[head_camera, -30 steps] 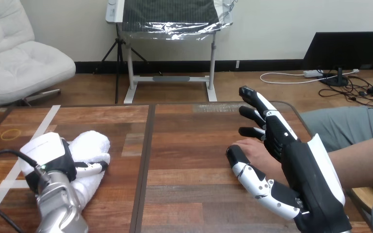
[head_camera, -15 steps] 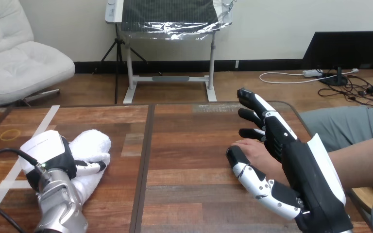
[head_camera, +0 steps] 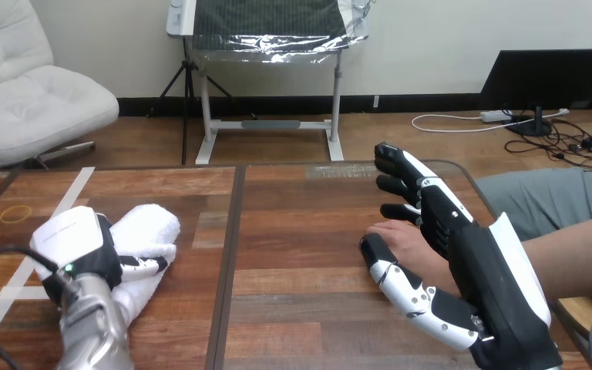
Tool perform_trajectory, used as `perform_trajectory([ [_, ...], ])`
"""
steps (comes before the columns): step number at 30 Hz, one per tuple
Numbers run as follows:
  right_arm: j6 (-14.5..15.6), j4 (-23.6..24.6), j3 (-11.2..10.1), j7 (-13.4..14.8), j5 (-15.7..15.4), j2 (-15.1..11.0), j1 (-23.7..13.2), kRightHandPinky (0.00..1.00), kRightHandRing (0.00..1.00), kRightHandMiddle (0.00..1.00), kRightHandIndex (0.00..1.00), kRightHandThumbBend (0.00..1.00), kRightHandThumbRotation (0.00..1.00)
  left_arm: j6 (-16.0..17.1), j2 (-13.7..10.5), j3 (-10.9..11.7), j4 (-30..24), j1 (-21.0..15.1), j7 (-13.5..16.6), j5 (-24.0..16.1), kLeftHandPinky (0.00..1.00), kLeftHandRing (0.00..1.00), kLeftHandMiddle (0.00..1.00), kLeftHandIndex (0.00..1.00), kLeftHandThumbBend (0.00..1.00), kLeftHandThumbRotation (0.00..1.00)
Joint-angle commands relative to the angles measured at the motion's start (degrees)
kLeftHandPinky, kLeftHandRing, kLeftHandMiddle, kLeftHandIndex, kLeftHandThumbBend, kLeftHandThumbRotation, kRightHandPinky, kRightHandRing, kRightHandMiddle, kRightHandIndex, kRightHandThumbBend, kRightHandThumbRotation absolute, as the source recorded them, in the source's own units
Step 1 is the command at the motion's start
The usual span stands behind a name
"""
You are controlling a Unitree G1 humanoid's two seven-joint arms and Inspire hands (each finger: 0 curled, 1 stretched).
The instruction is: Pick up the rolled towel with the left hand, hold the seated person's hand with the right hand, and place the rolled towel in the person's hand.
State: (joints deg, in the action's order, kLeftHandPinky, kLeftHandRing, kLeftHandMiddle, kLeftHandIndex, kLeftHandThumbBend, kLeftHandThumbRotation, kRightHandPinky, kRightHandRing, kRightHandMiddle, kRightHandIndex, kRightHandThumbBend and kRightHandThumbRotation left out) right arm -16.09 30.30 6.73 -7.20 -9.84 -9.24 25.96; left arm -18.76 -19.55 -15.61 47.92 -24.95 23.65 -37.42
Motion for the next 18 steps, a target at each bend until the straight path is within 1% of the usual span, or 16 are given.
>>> perform_trajectory([
  [1, 0.1, 2.8, -0.4, -0.1, 0.7, -0.1, -1.7, 0.8, 0.88, 0.9, 0.91, 0.34, 0.3, 5.0, 0.2, -0.5, 2.9, 4.6, 1.7, 1.5, 0.34, 0.43, 0.54, 0.56, 0.66, 0.0],
  [3, 0.0, 2.7, -0.4, -0.1, 0.7, -0.1, -1.8, 0.8, 0.88, 0.9, 0.91, 0.34, 0.3, 7.1, 0.0, -0.2, 3.3, 4.9, 2.7, 2.0, 0.35, 0.44, 0.54, 0.56, 0.66, 0.0],
  [4, 0.0, 2.7, -0.4, -0.1, 0.7, 0.0, -1.8, 0.8, 0.87, 0.9, 0.91, 0.34, 0.3, 9.0, -0.2, -0.2, 3.2, 5.4, 3.6, 2.2, 0.36, 0.44, 0.54, 0.57, 0.66, 0.0],
  [7, -0.1, 2.7, -0.4, -0.2, 0.8, 0.0, -1.8, 0.8, 0.87, 0.89, 0.9, 0.34, 0.29, 12.5, -0.7, 0.2, 2.6, 6.3, 5.3, 2.8, 0.37, 0.45, 0.54, 0.57, 0.65, 0.0],
  [9, -0.1, 2.6, -0.4, -0.2, 0.9, 0.0, -1.9, 0.8, 0.87, 0.89, 0.9, 0.34, 0.28, 14.0, -0.7, 0.5, 2.1, 6.7, 5.9, 3.3, 0.38, 0.46, 0.53, 0.57, 0.65, 0.0],
  [10, -0.1, 2.6, -0.3, -0.2, 1.0, 0.0, -1.9, 0.8, 0.87, 0.89, 0.9, 0.34, 0.28, 16.6, -0.7, 1.5, 1.8, 7.3, 6.1, 4.6, 0.38, 0.46, 0.53, 0.57, 0.65, 0.0],
  [12, 0.0, 2.6, -0.3, -0.3, 1.0, 0.0, -1.9, 0.8, 0.87, 0.89, 0.9, 0.34, 0.27, 19.7, -0.6, 2.7, 1.8, 7.8, 6.4, 6.3, 0.38, 0.45, 0.52, 0.57, 0.64, 0.0],
  [13, -0.1, 2.5, -0.3, -0.3, 1.1, 0.0, -2.0, 0.8, 0.87, 0.89, 0.9, 0.34, 0.27, 21.9, -0.3, 3.8, 1.1, 8.4, 6.4, 8.0, 0.37, 0.45, 0.52, 0.57, 0.64, 0.0],
  [15, -0.1, 2.4, -0.4, -0.3, 1.1, 0.0, -2.0, 0.8, 0.86, 0.89, 0.9, 0.34, 0.26, 24.3, 0.0, 4.9, 0.6, 9.0, 6.4, 9.7, 0.37, 0.44, 0.5, 0.56, 0.63, 0.0],
  [16, -0.2, 2.4, -0.4, -0.3, 1.1, 0.0, -2.0, 0.8, 0.86, 0.89, 0.9, 0.34, 0.26, 27.2, 0.5, 6.4, -0.2, 9.7, 5.7, 12.2, 0.37, 0.44, 0.5, 0.56, 0.62, 0.0],
  [18, -0.3, 2.3, -0.4, -0.3, 1.1, 0.0, -2.1, 0.8, 0.86, 0.89, 0.89, 0.34, 0.26, 30.6, 1.1, 8.0, -0.7, 10.5, 4.8, 15.0, 0.37, 0.43, 0.49, 0.56, 0.62, 0.0],
])
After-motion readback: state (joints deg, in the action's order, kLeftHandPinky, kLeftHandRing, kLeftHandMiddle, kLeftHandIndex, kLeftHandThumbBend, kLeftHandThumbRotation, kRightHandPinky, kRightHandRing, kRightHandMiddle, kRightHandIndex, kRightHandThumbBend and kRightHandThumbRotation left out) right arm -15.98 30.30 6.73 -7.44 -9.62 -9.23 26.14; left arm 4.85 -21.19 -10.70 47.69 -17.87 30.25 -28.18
